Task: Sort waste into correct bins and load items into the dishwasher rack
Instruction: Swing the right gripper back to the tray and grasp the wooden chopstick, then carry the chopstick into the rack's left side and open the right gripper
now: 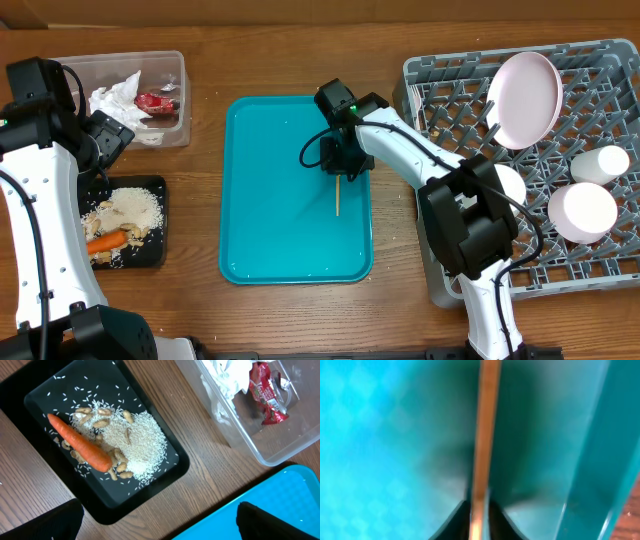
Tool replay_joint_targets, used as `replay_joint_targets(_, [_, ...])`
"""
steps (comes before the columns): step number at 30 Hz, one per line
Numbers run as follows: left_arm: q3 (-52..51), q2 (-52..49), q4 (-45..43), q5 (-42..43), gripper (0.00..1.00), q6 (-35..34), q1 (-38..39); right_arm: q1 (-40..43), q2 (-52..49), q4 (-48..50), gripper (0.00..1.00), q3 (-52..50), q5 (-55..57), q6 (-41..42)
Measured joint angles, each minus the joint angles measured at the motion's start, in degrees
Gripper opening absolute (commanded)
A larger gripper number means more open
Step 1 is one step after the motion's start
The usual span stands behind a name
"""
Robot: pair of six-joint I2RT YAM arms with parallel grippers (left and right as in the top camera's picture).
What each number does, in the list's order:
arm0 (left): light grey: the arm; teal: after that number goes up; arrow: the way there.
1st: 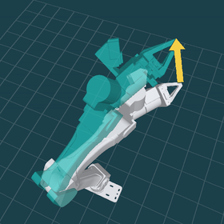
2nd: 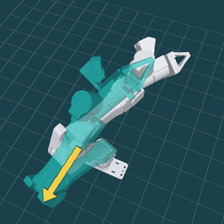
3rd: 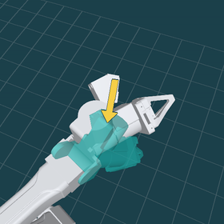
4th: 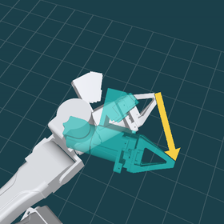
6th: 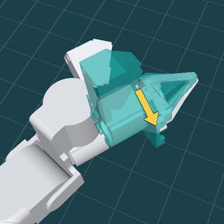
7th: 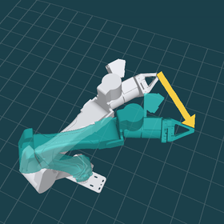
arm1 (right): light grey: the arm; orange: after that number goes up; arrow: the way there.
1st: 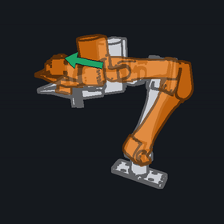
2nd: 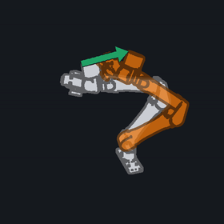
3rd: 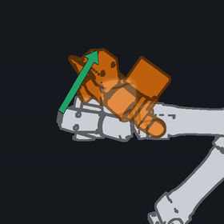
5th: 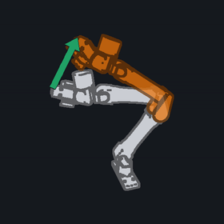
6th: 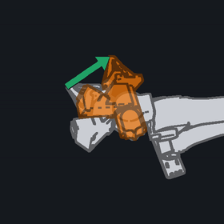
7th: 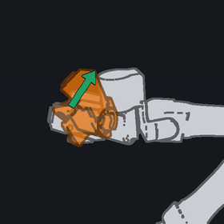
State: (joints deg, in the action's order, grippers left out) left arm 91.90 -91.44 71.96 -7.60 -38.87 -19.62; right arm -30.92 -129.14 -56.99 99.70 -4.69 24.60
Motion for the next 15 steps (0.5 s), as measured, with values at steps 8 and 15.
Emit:
replay_joint_targets(8, [0.0,0.0,0.02,0.0,1.0,0.0,0.0,0.02,-0.26,-6.56,0.04,2.03,-3.04,0.35])
replay_joint_targets(15, [0.0,0.0,0.0,0.0,1.0,0.0,0.0,1.03,1.66,-12.11,0.04,8.22,-7.52,-1.75])
